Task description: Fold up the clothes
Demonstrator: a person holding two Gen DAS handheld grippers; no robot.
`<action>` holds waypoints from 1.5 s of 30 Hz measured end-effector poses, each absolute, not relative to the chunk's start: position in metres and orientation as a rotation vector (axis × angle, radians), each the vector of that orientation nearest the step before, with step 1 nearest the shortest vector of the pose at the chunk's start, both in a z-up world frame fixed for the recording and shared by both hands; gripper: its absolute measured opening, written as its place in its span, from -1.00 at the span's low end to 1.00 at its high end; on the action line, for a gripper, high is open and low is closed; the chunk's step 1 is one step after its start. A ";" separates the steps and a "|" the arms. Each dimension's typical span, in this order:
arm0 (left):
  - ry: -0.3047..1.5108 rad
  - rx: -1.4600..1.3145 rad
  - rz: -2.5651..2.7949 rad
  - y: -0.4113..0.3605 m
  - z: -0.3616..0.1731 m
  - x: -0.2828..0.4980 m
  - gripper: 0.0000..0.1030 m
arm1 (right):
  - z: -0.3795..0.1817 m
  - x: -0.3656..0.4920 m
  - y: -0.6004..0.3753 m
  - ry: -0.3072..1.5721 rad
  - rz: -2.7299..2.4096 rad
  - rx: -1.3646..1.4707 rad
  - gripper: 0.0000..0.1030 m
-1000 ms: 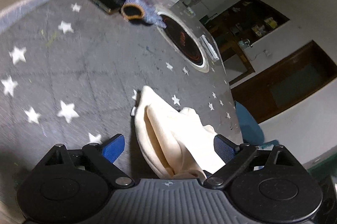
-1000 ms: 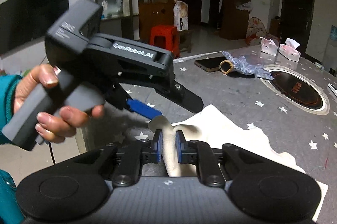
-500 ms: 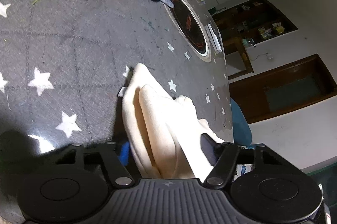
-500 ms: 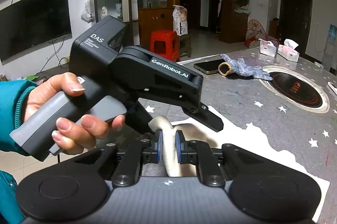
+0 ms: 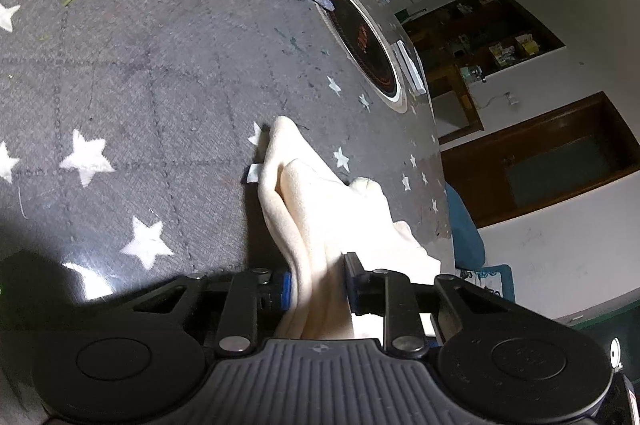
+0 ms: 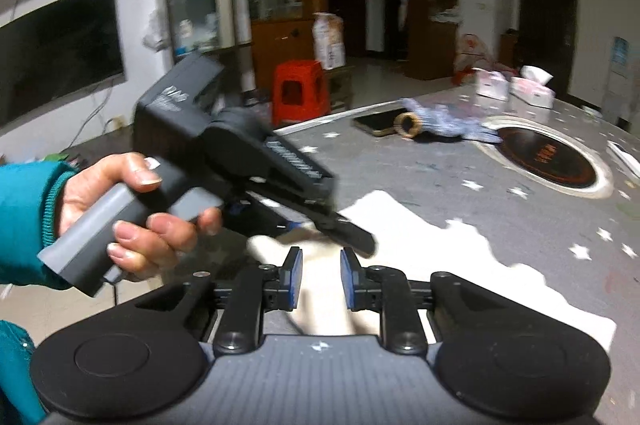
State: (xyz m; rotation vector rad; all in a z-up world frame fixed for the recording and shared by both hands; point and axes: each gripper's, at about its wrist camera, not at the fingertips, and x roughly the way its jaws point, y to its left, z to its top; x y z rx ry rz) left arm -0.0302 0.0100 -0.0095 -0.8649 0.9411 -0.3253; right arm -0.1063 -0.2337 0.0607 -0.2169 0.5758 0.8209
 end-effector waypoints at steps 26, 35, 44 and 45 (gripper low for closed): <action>0.907 -0.619 -0.308 -0.013 0.007 -0.029 -0.49 | 0.007 -0.046 -0.391 0.694 0.295 0.191 -0.37; 0.904 -0.527 -0.300 -0.021 0.016 -0.023 -0.50 | 0.012 -0.050 -0.382 0.659 0.318 0.210 -0.78; 0.851 -0.392 -0.380 -0.052 0.046 -0.010 -0.67 | 0.042 -0.069 -0.392 0.554 0.290 0.218 -0.80; 0.845 -0.380 -0.389 -0.058 0.049 -0.008 -0.67 | 0.046 -0.070 -0.395 0.544 0.284 0.216 -0.81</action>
